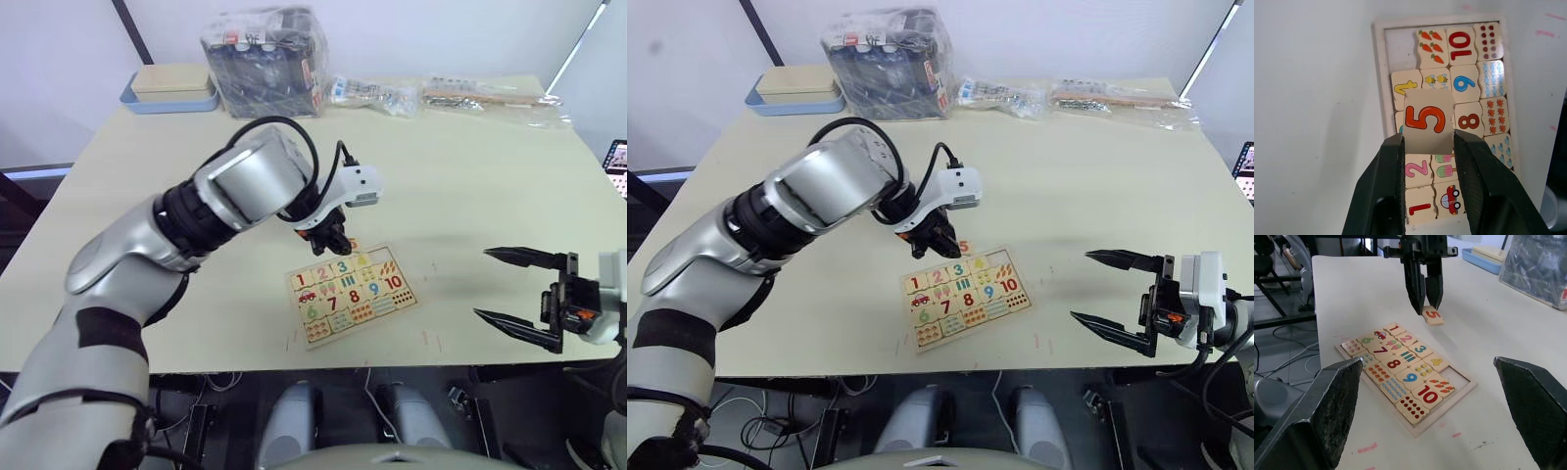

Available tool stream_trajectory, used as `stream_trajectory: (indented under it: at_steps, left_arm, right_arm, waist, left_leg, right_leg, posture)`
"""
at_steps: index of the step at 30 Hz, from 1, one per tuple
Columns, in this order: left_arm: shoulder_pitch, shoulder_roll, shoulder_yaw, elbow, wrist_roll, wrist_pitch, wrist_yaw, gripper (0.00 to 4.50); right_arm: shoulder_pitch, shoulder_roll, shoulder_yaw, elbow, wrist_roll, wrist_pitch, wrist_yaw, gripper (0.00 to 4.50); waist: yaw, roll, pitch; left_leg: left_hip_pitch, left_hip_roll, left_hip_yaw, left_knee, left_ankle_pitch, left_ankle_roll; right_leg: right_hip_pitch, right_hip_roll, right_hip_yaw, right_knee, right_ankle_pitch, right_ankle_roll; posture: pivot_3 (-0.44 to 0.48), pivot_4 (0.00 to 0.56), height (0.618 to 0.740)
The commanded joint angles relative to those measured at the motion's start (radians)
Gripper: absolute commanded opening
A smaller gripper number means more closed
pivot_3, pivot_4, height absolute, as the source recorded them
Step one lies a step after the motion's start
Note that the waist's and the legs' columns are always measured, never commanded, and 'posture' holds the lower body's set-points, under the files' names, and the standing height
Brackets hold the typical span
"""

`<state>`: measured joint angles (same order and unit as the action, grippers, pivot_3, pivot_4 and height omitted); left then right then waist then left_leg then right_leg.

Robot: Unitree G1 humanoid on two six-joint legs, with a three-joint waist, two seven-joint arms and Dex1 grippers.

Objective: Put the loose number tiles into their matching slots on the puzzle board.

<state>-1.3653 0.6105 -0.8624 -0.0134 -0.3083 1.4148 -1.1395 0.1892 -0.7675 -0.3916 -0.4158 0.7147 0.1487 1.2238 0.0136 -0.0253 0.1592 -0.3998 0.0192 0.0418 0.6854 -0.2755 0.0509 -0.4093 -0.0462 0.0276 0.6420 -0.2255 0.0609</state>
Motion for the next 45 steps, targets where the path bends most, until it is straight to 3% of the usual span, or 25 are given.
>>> stream_trajectory:
  at_steps: [1, 7, 21, 45]
  left_arm:
    - [-0.053, -0.054, -0.024, 0.099, 0.029, -0.016, 0.023, 0.94]
    - [-0.070, -0.189, -0.022, 0.245, 0.052, 0.000, 0.091, 0.94]
    - [-0.013, -0.311, -0.031, 0.275, 0.078, -0.017, 0.204, 0.94]
    - [0.052, -0.381, -0.010, 0.294, 0.096, -0.032, 0.328, 0.94]
  right_arm:
    - [0.014, 0.005, -0.044, -0.039, 0.017, -0.015, -0.015, 4.50]
    - [0.045, 0.023, -0.055, -0.053, 0.009, -0.026, -0.028, 4.50]
    - [0.091, 0.042, -0.069, -0.047, 0.000, -0.057, -0.045, 4.50]
    - [0.115, 0.038, -0.072, -0.057, 0.002, -0.065, -0.061, 4.50]
  waist:
    - [0.000, 0.000, 0.000]
    - [-0.001, 0.000, 0.000]
    - [0.000, 0.001, 0.000]
    - [0.000, 0.001, 0.000]
  left_leg:
    - [0.000, 0.000, 0.000, 0.000, 0.000, 0.000]
    - [-0.001, -0.002, -0.001, 0.001, 0.000, 0.000]
    - [-0.001, -0.002, -0.001, 0.000, 0.000, 0.000]
    - [-0.001, -0.002, -0.002, 0.000, 0.000, 0.000]
  right_leg:
    - [0.000, 0.000, 0.000, 0.000, 0.000, 0.000]
    - [0.000, 0.000, 0.001, 0.000, 0.000, 0.001]
    - [0.000, -0.001, 0.001, 0.000, 0.000, 0.001]
    - [0.000, -0.001, 0.001, 0.000, 0.000, 0.001]
  posture:
    - [0.000, 0.150, 0.740]
    - [0.000, 0.150, 0.740]
    - [0.000, 0.150, 0.740]
    - [0.000, 0.150, 0.740]
